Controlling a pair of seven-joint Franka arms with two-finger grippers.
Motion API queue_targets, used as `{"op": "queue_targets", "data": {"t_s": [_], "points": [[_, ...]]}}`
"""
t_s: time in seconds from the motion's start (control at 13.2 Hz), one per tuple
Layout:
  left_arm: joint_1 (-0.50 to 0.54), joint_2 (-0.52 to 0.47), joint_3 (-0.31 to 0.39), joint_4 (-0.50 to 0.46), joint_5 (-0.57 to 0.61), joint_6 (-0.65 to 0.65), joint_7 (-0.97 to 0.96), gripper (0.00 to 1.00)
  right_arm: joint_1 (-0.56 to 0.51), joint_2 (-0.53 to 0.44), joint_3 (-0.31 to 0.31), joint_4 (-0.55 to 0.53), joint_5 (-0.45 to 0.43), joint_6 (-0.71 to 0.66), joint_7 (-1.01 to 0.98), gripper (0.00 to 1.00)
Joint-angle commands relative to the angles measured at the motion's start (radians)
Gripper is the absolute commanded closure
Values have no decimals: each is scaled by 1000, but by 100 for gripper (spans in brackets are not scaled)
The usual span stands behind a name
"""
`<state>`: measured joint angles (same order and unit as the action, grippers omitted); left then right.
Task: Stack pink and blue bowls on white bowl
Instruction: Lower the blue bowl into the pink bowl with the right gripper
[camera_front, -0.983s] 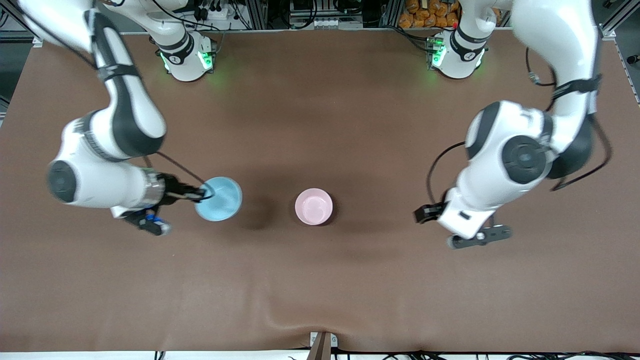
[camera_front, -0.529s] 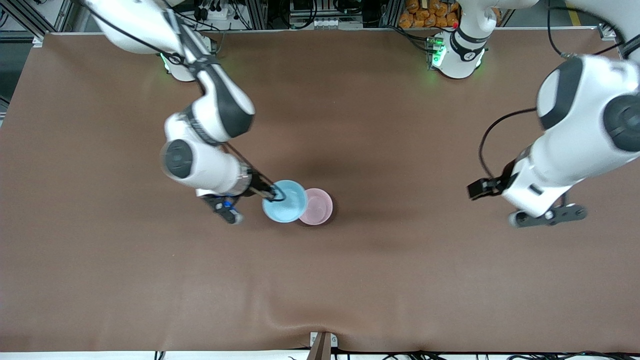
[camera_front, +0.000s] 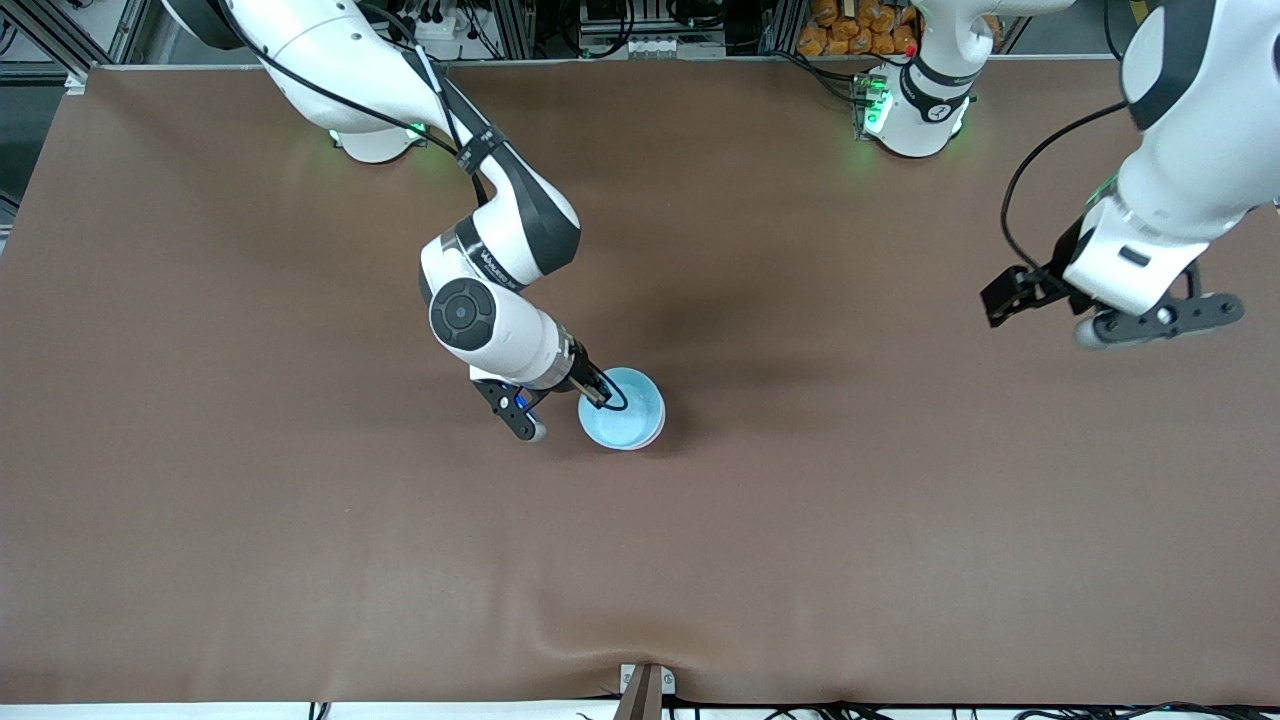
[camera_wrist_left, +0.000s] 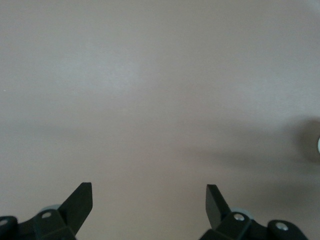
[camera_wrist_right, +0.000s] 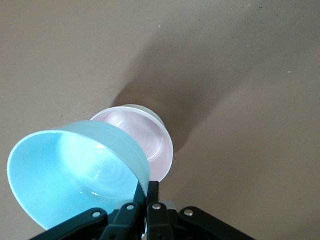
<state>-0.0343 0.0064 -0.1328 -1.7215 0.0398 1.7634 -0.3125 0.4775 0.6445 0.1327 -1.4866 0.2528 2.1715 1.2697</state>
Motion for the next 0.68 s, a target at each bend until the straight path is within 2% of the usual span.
{"op": "queue_targets", "data": {"t_s": [0.0, 0.23, 0.38, 0.6], "points": [[80, -52, -8, -37, -50, 18, 85, 0, 9, 13, -7, 9, -17, -9, 25, 100], [126, -14, -1, 32, -49, -10, 133, 0, 12, 17, -5, -26, -12, 54, 22, 100], [136, -8, -1, 43, -47, -13, 138, 0, 21, 17, -5, -56, -9, 111, 22, 100], [136, -8, -1, 43, -57, -13, 141, 0, 26, 23, -5, -70, -9, 114, 22, 100]]}}
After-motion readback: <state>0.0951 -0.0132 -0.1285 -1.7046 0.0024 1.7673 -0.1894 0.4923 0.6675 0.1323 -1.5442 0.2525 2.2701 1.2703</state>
